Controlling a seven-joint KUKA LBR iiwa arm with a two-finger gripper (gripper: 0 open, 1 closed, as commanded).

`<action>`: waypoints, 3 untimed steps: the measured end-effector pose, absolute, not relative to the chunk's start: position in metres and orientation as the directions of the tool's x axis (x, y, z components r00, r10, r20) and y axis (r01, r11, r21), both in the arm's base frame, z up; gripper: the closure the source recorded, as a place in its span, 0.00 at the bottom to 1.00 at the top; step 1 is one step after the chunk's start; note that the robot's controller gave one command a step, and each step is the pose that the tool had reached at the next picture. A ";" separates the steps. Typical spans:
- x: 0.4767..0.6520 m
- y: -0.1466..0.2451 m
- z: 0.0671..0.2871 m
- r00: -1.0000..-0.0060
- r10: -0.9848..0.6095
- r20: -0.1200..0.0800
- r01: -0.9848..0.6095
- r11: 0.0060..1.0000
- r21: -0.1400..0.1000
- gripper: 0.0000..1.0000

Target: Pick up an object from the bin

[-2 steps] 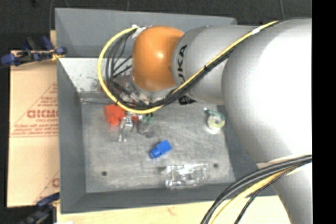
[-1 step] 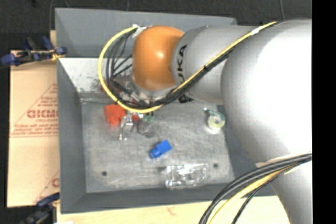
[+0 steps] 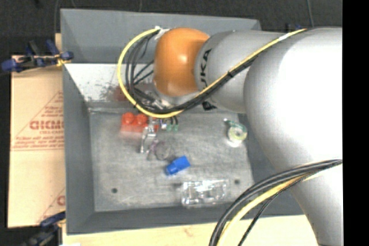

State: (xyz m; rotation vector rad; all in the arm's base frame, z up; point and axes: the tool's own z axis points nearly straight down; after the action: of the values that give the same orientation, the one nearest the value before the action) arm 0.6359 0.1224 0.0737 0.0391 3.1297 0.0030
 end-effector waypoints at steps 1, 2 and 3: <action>0.638 0.124 0.078 -0.999 0.028 -0.018 0.027 1.000 0.006 1.00; 0.622 0.133 0.222 -0.995 0.103 -0.010 0.103 0.995 0.005 1.00; 0.602 0.105 0.160 -0.998 -0.060 0.001 -0.060 0.998 -0.003 1.00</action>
Offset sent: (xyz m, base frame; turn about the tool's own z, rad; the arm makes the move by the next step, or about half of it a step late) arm 0.0000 0.0000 0.0000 0.0000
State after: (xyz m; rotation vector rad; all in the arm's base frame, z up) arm 0.6024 0.1045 0.1599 -0.0945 3.1411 -0.0054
